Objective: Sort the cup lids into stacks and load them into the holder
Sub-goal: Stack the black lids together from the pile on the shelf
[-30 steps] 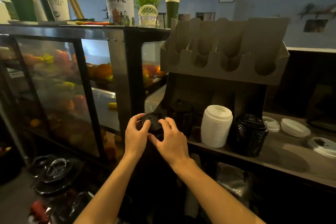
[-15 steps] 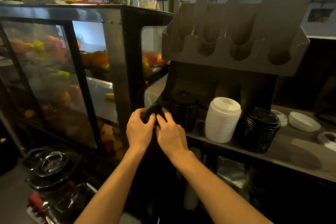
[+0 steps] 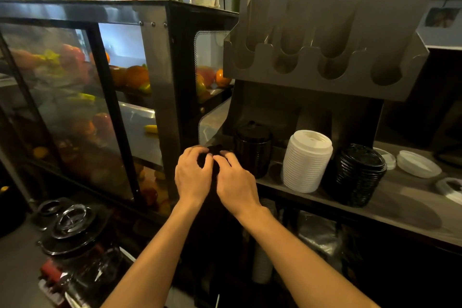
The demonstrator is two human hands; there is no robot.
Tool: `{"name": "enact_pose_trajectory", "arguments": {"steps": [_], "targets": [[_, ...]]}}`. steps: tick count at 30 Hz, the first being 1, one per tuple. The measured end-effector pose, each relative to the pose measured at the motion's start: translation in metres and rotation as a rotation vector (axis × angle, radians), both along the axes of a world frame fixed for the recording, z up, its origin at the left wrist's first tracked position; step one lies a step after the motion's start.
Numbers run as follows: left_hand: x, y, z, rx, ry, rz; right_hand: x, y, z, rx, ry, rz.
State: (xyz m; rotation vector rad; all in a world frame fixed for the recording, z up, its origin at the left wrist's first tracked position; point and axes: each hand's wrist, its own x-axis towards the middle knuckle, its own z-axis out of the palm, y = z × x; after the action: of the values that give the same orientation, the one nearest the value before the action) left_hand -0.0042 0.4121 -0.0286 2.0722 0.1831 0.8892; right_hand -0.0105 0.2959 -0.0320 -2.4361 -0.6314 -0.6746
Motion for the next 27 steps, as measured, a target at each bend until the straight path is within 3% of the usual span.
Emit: {"name": "enact_pose_trajectory", "arguments": {"steps": [4, 8, 13, 18, 27], "targets": [[-0.008, -0.008, 0.009, -0.117, -0.078, -0.067, -0.011, -0.018, 0.013, 0.182, -0.038, 0.104], [-0.016, -0.027, 0.023, -0.26, -0.123, -0.262, -0.023, -0.04, 0.043, 0.277, -0.112, 0.112], [-0.025, -0.069, 0.045, -0.264, -0.233, -0.38, -0.04, -0.082, 0.08, 0.319, -0.177, 0.089], [-0.033, -0.119, 0.064, -0.143, -0.363, -0.187, -0.054, -0.138, 0.096, 0.323, -0.264, -0.02], [-0.02, -0.142, 0.055, 0.045, -0.329, -0.092, -0.056, -0.207, 0.089, 0.296, -0.296, -0.111]]}}
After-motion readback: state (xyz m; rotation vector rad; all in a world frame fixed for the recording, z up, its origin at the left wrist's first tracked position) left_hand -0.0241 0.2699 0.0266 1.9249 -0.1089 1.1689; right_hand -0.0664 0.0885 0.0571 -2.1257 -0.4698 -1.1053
